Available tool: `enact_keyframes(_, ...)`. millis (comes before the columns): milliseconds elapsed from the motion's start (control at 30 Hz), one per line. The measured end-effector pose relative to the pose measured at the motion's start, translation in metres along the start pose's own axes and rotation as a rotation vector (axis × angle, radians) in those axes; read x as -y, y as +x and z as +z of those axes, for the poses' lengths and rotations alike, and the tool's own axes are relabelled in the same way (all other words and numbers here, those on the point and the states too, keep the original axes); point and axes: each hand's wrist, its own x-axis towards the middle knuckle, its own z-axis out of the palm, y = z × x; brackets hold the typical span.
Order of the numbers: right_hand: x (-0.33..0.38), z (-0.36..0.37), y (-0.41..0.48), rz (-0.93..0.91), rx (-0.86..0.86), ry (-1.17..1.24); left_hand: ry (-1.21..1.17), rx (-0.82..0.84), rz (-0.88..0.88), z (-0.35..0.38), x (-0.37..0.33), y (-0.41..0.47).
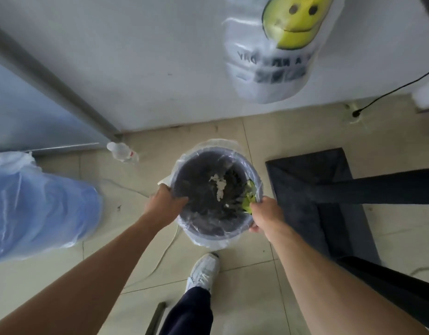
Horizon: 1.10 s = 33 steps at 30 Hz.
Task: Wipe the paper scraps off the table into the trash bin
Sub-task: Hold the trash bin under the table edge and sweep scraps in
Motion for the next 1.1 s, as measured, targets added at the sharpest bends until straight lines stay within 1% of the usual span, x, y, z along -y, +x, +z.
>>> enact_keyframes(67,-0.002,0.009,0.022,0.000,0.011,0.004,-0.038,0.028,-0.010,0.005,0.001,0.020)
enact_keyframes(200,-0.004,0.025,0.063,-0.021,-0.006,-0.006,-0.057,0.019,-0.026,0.020,-0.001,0.054)
enact_keyframes(300,-0.004,0.034,0.084,-0.031,-0.046,-0.052,-0.019,0.002,-0.014,0.034,0.002,0.073)
enact_keyframes(367,-0.004,0.039,0.094,-0.018,-0.036,-0.071,0.021,0.016,0.003,0.041,0.003,0.081)
enact_keyframes(500,-0.010,0.047,0.107,0.036,0.027,0.003,0.041,0.040,0.001,0.050,0.007,0.092)
enact_keyframes(567,-0.014,0.050,0.111,0.056,0.032,0.055,0.035,0.077,-0.009,0.051,0.008,0.094)
enact_keyframes(733,-0.026,0.052,0.116,0.116,0.061,0.156,-0.053,0.175,-0.082,0.060,0.011,0.099)
enact_keyframes(867,-0.021,0.054,0.112,0.142,0.142,0.177,-0.135,0.228,-0.111,0.066,0.012,0.099)
enact_keyframes(933,-0.016,0.054,0.110,0.156,0.146,0.139,-0.182,0.246,-0.105,0.067,0.010,0.098)
enact_keyframes(1000,-0.011,0.052,0.105,0.146,0.101,0.086,-0.213,0.220,-0.107,0.066,0.002,0.093)
enact_keyframes(1100,0.003,0.040,0.082,0.089,-0.018,0.049,-0.134,0.061,-0.096,0.054,-0.018,0.073)
